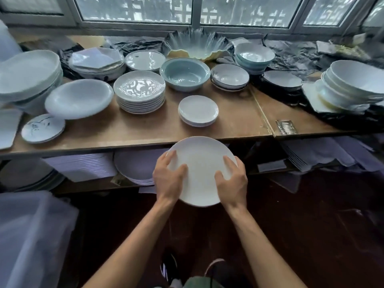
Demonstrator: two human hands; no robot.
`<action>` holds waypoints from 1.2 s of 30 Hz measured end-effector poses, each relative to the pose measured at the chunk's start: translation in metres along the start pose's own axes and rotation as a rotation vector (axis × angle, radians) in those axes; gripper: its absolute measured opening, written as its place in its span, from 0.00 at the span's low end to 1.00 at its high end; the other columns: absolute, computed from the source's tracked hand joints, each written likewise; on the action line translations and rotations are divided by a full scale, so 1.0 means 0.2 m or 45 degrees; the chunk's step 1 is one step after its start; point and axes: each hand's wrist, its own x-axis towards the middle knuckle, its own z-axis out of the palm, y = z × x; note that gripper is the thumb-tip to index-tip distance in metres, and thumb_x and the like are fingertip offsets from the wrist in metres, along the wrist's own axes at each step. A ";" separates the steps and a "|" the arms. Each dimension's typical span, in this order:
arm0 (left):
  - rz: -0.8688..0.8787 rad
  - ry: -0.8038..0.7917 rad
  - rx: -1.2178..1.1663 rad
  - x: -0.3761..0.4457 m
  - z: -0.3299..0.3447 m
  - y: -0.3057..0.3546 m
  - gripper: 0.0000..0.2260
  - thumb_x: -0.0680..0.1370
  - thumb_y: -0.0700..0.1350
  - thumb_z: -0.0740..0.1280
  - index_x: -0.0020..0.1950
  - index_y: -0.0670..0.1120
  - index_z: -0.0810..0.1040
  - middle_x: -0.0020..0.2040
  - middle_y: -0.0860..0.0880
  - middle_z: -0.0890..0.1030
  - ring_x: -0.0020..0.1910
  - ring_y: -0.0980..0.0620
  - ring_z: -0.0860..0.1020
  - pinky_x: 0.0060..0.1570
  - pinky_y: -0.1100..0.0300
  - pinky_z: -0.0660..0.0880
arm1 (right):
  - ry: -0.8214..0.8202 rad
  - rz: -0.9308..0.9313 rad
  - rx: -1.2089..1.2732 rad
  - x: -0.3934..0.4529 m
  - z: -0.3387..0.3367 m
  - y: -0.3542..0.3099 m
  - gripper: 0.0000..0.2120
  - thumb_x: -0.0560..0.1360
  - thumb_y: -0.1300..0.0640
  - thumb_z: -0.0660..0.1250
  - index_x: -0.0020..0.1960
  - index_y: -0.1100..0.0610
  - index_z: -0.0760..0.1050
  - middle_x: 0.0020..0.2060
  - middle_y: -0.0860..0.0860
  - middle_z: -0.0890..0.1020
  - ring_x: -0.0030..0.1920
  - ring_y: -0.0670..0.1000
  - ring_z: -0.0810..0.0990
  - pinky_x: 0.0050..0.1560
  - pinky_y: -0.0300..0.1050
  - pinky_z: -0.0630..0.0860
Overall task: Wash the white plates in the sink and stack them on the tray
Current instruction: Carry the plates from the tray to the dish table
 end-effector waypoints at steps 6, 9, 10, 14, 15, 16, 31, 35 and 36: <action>-0.052 -0.010 -0.019 0.34 0.14 0.06 0.24 0.71 0.39 0.73 0.67 0.49 0.80 0.64 0.56 0.78 0.58 0.63 0.75 0.63 0.65 0.70 | 0.004 0.051 0.047 0.35 0.15 -0.03 0.25 0.74 0.61 0.68 0.71 0.59 0.73 0.72 0.52 0.68 0.70 0.49 0.69 0.65 0.37 0.66; -0.068 -0.028 -0.037 0.52 0.26 0.06 0.24 0.71 0.38 0.73 0.67 0.51 0.80 0.58 0.65 0.77 0.53 0.77 0.73 0.52 0.78 0.69 | -0.002 0.073 0.081 0.56 0.22 0.00 0.25 0.75 0.60 0.68 0.72 0.58 0.72 0.72 0.50 0.68 0.69 0.47 0.69 0.64 0.36 0.67; -0.062 -0.032 -0.047 0.58 0.31 0.06 0.25 0.71 0.38 0.73 0.67 0.51 0.80 0.57 0.68 0.76 0.52 0.80 0.71 0.49 0.80 0.68 | -0.004 0.078 0.093 0.64 0.25 0.02 0.25 0.75 0.59 0.68 0.72 0.57 0.72 0.72 0.50 0.68 0.68 0.45 0.69 0.62 0.35 0.67; -0.081 -0.046 -0.014 0.84 0.50 0.07 0.25 0.71 0.38 0.72 0.68 0.53 0.79 0.57 0.72 0.74 0.56 0.79 0.70 0.57 0.70 0.70 | -0.033 0.100 0.111 0.97 0.34 0.07 0.25 0.76 0.58 0.69 0.72 0.57 0.72 0.73 0.50 0.68 0.70 0.48 0.68 0.68 0.43 0.71; -0.079 -0.047 0.009 0.90 0.55 0.07 0.26 0.71 0.39 0.72 0.68 0.54 0.78 0.58 0.74 0.74 0.57 0.78 0.70 0.58 0.68 0.70 | -0.045 0.106 0.109 1.05 0.36 0.08 0.25 0.75 0.58 0.69 0.72 0.57 0.72 0.72 0.50 0.68 0.71 0.49 0.68 0.69 0.44 0.70; -0.075 -0.046 0.028 0.95 0.59 0.07 0.26 0.71 0.40 0.72 0.68 0.54 0.78 0.58 0.75 0.73 0.58 0.78 0.70 0.58 0.67 0.70 | -0.058 0.108 0.106 1.14 0.38 0.10 0.25 0.75 0.58 0.69 0.71 0.56 0.73 0.72 0.50 0.68 0.71 0.49 0.68 0.70 0.46 0.70; -0.099 0.067 0.204 1.51 0.97 -0.07 0.24 0.72 0.40 0.71 0.68 0.53 0.79 0.67 0.59 0.75 0.62 0.75 0.69 0.61 0.78 0.63 | -0.112 0.159 -0.003 1.75 0.69 0.29 0.24 0.74 0.58 0.71 0.70 0.55 0.75 0.72 0.51 0.70 0.70 0.48 0.68 0.66 0.33 0.63; -0.077 0.065 0.210 1.56 1.00 -0.11 0.23 0.72 0.43 0.69 0.68 0.52 0.79 0.67 0.60 0.74 0.64 0.75 0.69 0.61 0.80 0.62 | -0.059 0.148 -0.017 1.79 0.75 0.32 0.24 0.74 0.60 0.72 0.69 0.55 0.75 0.71 0.52 0.70 0.70 0.48 0.68 0.67 0.35 0.64; -0.080 0.072 0.206 1.56 1.01 -0.12 0.23 0.72 0.43 0.69 0.68 0.52 0.79 0.67 0.59 0.75 0.64 0.74 0.69 0.62 0.79 0.62 | -0.048 0.147 -0.023 1.79 0.75 0.32 0.24 0.74 0.60 0.72 0.69 0.54 0.76 0.71 0.52 0.71 0.70 0.48 0.69 0.66 0.33 0.64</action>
